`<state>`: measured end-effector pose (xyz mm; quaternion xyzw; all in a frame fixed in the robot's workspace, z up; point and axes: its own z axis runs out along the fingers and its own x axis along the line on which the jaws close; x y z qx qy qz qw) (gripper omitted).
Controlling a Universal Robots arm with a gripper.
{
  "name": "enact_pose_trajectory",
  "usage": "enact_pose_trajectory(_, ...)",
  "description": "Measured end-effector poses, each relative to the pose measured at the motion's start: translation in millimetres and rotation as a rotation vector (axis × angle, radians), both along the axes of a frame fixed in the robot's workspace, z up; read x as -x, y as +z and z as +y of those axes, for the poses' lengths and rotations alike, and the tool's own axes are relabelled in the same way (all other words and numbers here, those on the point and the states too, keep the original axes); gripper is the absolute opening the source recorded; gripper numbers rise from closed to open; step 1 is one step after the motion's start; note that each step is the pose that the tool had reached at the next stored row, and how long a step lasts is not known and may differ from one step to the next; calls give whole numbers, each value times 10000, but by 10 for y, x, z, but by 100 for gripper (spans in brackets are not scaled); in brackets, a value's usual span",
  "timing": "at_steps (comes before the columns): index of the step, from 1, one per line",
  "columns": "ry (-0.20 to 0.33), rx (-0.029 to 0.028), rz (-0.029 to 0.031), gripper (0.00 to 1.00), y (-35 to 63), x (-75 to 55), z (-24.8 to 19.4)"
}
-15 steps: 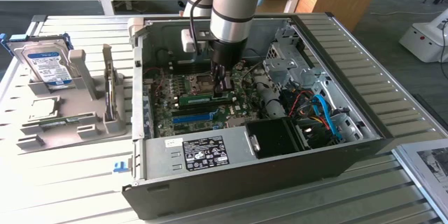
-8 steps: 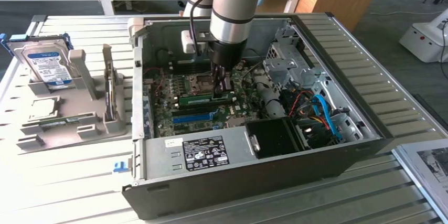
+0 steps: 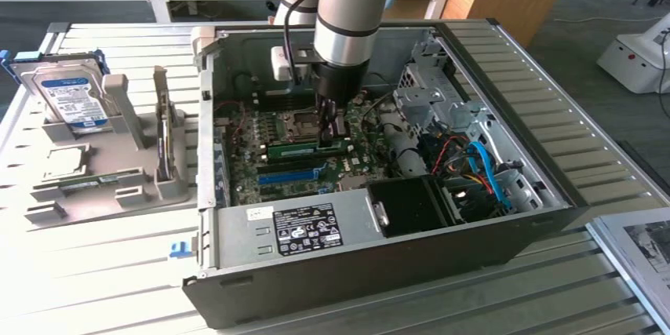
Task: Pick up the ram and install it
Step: 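Insert the ram into the slot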
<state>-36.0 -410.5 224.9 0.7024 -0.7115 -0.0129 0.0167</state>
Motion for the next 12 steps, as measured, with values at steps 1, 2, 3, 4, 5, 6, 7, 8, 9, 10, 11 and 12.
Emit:
enact_pose_trajectory(1, 0, 0, 0, 12, 0, 0, 0)
enact_pose_trajectory(2, 0, 0, 0, 12, 0, 0, 0)
enact_pose_trajectory(3, 0, 0, 0, 12, 0, 0, 0)
enact_pose_trajectory(4, 0, 0, 0, 12, 0, 0, 0)
enact_pose_trajectory(5, 0, -1, 0, 12, 0, 0, 0)
enact_pose_trajectory(6, 0, 0, 0, 18, 0, 0, 0)
enact_pose_trajectory(7, 0, -1, 0, 25, 0, 0, 0)
enact_pose_trajectory(8, 0, 0, 0, 25, 0, 0, 0)
enact_pose_trajectory(9, 0, -1, -1, 25, 0, 0, 0)
enact_pose_trajectory(10, 0, -2, -1, 25, 1, 0, 0)
enact_pose_trajectory(11, 0, -1, -1, 25, 5, 0, 0)
enact_pose_trajectory(12, 0, -1, -1, 25, 12, 0, 0)
